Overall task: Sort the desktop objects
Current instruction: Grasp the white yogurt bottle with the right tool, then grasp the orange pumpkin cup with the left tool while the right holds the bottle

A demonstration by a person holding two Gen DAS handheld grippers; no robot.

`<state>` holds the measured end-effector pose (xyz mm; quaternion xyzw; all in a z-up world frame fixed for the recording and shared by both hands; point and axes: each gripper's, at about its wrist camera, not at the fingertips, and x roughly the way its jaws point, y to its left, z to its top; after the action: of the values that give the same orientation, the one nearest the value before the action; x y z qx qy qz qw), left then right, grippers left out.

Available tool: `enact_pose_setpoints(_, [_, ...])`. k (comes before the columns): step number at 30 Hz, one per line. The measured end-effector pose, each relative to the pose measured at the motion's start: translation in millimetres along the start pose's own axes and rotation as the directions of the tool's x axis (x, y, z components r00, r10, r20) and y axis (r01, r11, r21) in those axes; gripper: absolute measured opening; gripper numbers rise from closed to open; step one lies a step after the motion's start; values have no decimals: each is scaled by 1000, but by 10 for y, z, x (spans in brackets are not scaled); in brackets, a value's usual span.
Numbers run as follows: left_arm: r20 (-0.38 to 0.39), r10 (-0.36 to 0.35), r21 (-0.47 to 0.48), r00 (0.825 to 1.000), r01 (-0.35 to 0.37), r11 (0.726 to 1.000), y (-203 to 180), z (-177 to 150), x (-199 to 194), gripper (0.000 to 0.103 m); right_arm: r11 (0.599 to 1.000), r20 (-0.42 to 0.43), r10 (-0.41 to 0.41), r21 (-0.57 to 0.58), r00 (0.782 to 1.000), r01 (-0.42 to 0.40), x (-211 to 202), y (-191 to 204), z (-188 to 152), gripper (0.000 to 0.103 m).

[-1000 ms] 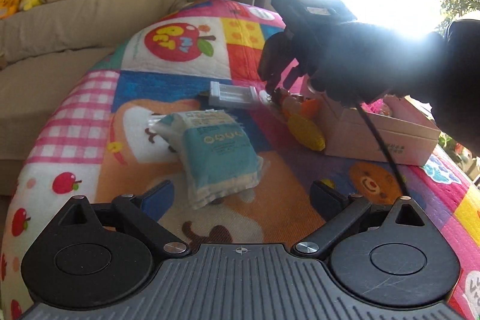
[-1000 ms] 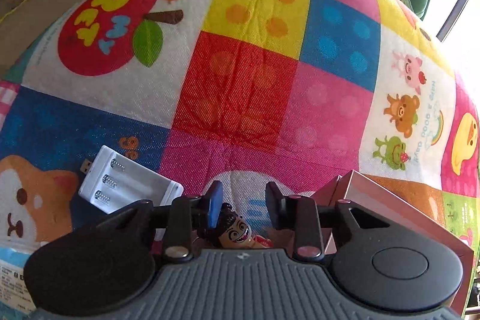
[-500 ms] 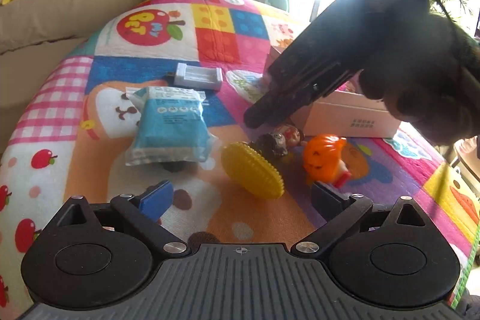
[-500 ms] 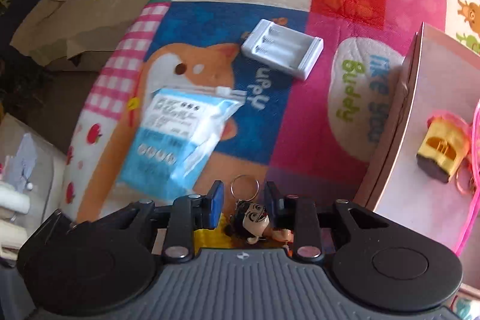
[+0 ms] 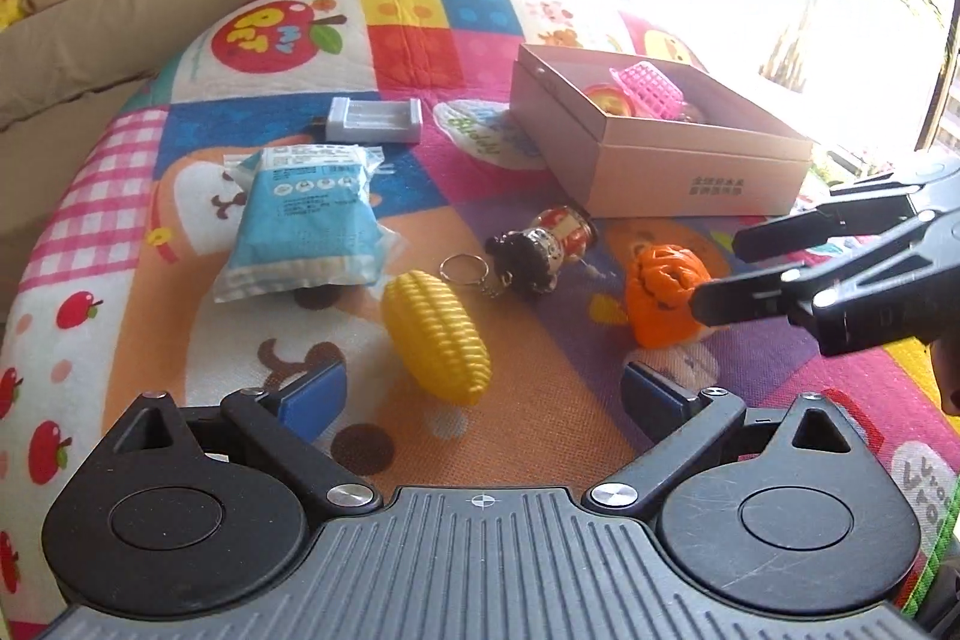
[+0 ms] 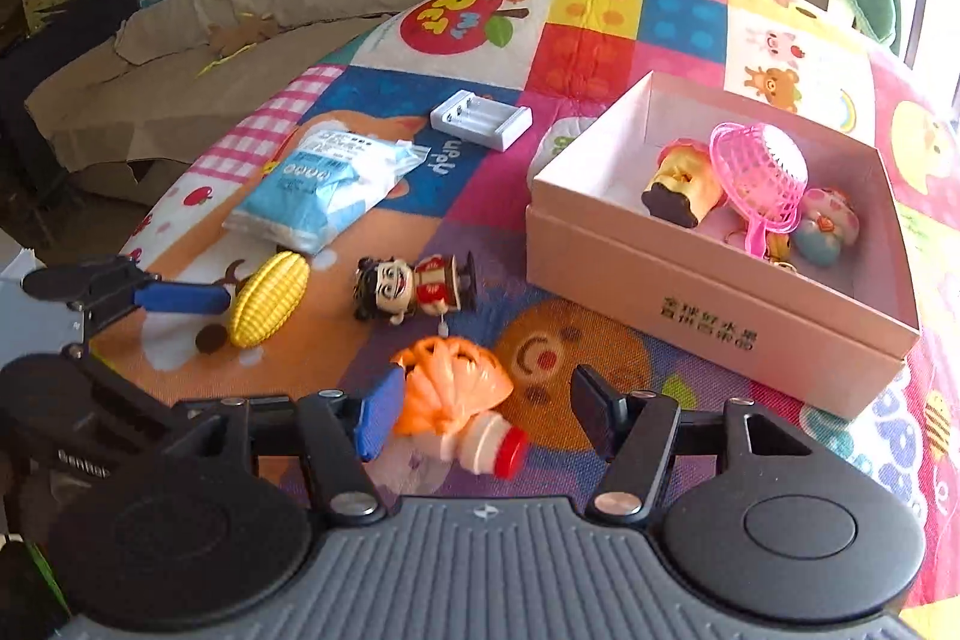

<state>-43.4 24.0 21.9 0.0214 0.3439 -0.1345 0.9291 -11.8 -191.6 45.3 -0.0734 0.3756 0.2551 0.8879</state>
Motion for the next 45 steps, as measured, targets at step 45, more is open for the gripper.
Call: enact_pose_setpoints(45, [41,-25,92,999,21,996,-488,395,195,101,947,90,-306,133,948,293,-166,-504,-546,63])
